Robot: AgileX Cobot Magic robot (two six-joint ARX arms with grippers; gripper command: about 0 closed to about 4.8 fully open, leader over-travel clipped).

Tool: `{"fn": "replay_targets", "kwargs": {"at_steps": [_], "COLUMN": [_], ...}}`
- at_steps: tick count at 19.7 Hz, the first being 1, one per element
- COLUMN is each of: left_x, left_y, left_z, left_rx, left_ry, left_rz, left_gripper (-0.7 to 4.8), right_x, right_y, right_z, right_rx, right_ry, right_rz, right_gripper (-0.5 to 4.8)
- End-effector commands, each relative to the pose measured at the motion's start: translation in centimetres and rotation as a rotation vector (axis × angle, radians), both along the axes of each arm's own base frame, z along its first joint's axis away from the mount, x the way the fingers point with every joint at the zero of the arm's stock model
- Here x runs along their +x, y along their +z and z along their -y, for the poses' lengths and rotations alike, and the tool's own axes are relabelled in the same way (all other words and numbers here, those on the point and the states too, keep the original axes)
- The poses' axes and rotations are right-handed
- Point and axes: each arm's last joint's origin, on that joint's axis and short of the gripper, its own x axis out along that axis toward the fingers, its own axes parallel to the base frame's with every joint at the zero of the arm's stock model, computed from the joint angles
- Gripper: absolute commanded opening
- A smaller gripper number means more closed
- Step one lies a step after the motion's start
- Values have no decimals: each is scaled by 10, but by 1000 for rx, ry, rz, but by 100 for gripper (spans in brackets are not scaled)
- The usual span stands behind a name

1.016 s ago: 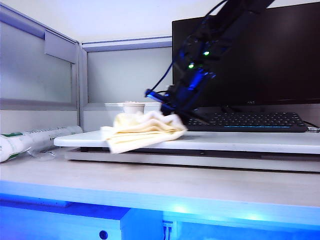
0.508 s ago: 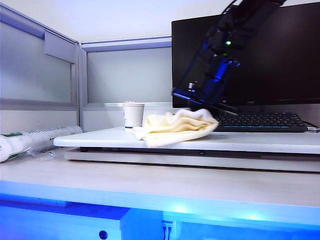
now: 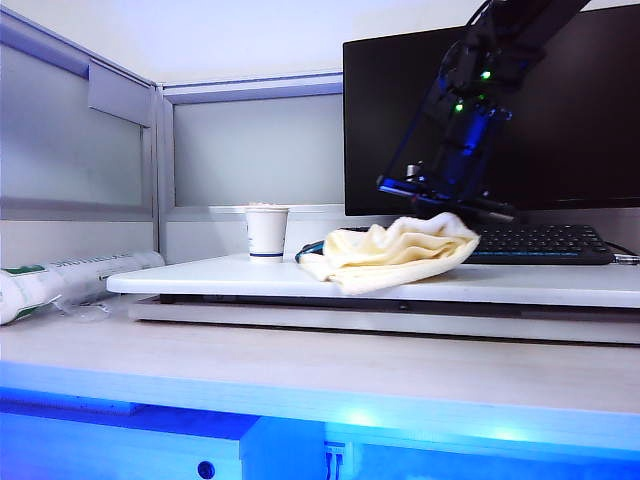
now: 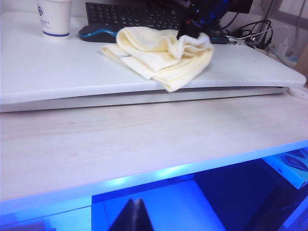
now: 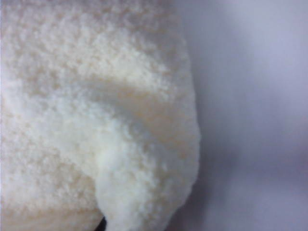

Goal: Wipe the tabletop with a clean cloth to remove dust and stains.

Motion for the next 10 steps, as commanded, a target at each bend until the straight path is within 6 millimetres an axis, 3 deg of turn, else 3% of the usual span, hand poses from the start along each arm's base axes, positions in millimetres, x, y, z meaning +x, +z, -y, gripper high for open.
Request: {"fn": "replay_targets", "kwargs": {"at_steps": [1, 10], "left_x": [-1, -1], "left_y": [-2, -2], "left_z": [0, 0], "left_rx": [-2, -1], "left_ry": [-17, -14], "left_rz": [-28, -28], "left_gripper": [-6, -6], "right_x": [-5, -46], "right_y": [10, 5], "right_z": [19, 95], "right_rx": [-12, -16], "right_ry": [-32, -164], "right_rz": [19, 21], "right_gripper": [-4, -4]}}
